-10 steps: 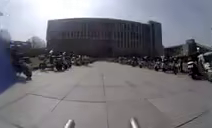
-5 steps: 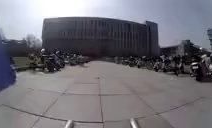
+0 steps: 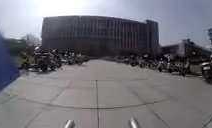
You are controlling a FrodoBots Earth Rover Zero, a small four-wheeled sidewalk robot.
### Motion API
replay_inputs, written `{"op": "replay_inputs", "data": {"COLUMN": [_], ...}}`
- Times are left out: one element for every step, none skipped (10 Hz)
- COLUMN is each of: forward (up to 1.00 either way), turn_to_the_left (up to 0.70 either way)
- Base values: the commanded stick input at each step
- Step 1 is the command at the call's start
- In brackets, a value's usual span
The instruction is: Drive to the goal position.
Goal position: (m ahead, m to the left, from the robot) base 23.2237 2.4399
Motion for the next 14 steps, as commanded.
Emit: {"op": "replay_inputs", "data": {"forward": [1.0, 1.0, 1.0, 1.0, 1.0, 1.0, 1.0, 1.0, 1.0, 1.0, 1.0, 1.0, 1.0, 1.0], "turn_to_the_left": [0.27, 0.27, 0.27, 0.2, 0.07, 0.0, 0.0, 0.0, 0.0, 0.0, 0.0, -0.22, -0.27, -0.27]}}
